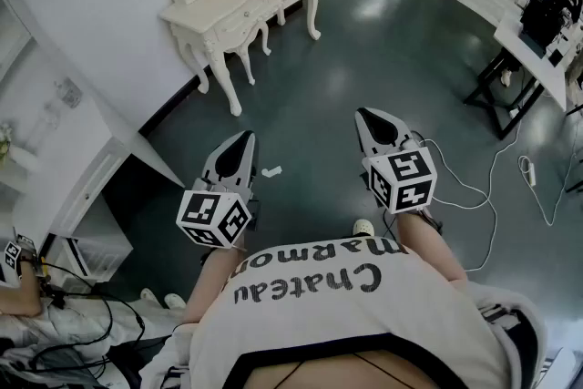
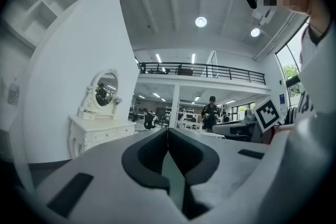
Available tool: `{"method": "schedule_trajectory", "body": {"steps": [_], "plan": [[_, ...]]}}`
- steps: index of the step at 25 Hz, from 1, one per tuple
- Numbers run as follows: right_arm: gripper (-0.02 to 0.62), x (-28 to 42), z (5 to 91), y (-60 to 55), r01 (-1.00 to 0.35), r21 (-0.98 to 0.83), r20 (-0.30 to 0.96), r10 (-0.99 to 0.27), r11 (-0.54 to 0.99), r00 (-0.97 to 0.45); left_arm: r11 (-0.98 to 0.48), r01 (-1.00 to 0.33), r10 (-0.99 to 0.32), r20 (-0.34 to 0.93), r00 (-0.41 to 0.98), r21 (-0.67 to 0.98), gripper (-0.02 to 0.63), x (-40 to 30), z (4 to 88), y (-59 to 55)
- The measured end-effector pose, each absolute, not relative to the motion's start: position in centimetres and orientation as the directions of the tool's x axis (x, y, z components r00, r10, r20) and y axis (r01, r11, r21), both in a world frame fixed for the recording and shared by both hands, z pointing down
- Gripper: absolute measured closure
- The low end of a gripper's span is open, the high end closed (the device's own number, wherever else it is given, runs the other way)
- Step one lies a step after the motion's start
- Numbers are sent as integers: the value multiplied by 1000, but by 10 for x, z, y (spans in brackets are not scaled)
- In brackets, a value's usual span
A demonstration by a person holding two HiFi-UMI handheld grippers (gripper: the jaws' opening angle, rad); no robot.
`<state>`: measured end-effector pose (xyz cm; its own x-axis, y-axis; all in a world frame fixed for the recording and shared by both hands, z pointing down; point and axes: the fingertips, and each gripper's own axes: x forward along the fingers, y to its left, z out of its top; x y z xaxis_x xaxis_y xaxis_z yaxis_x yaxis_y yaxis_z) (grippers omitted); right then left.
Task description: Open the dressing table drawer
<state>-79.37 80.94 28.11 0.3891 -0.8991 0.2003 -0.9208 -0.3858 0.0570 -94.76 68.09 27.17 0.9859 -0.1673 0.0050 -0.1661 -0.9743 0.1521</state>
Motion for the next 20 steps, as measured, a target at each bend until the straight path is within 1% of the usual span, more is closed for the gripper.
{"method": "schedule_trajectory", "body": {"steps": [10, 16, 20], "plan": [[566, -789, 297, 797, -920, 45, 235, -891, -390, 390, -970, -166, -162, 32, 986, 177, 583, -948, 287, 668], [565, -766, 302, 789, -914, 45, 243, -883, -403, 401, -964, -180, -177, 32, 984, 196, 583, -936, 294, 656], [565, -739, 306, 770, -917, 51, 253, -883, -396, 396, -965, -176, -173, 34, 984, 193, 583, -916, 292, 640]]}}
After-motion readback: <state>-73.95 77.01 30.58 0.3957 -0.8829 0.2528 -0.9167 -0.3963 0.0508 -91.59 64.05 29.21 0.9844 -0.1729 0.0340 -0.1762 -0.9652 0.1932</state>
